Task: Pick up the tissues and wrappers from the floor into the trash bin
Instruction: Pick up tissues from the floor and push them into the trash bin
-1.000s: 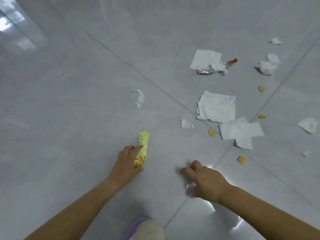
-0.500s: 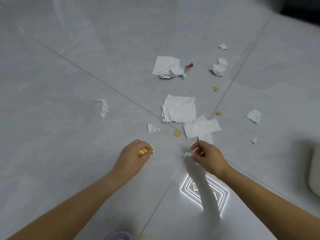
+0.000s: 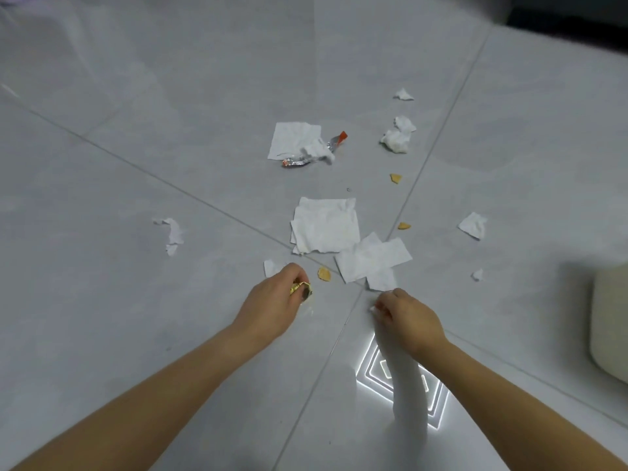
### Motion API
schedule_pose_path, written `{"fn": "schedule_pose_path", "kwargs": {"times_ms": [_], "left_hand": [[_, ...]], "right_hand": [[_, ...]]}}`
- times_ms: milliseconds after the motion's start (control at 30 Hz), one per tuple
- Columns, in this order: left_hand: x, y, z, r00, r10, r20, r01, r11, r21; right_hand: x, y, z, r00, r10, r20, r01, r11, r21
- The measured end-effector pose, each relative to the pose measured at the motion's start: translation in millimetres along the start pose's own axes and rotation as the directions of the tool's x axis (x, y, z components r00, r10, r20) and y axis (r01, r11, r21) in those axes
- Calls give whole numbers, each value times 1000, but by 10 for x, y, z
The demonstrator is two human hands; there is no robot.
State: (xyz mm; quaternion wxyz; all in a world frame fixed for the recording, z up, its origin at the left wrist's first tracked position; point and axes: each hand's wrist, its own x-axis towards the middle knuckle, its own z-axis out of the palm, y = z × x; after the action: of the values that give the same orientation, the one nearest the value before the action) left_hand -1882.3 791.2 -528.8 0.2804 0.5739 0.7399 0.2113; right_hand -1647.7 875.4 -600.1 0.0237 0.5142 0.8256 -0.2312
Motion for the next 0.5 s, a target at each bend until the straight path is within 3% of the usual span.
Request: {"fn": "schedule_pose_path", "kwargs": {"times_ms": [133, 233, 333, 500], "left_hand": [[34, 74, 59, 998, 30, 60, -32, 999, 21], [51, 183, 108, 989, 102, 103, -105, 994, 26], [62, 282, 149, 983, 147, 113, -153, 987, 48], [90, 676, 149, 973, 205, 102, -203, 979, -28]], "right_hand": [[-28, 6, -12, 1000, 12, 9, -13, 997, 74], [-68, 17, -127, 996, 83, 35, -89, 955, 282], [-104, 28, -452, 991, 130, -31, -98, 861, 499], [-270, 149, -1271, 984, 124, -126, -18, 779, 626]]}}
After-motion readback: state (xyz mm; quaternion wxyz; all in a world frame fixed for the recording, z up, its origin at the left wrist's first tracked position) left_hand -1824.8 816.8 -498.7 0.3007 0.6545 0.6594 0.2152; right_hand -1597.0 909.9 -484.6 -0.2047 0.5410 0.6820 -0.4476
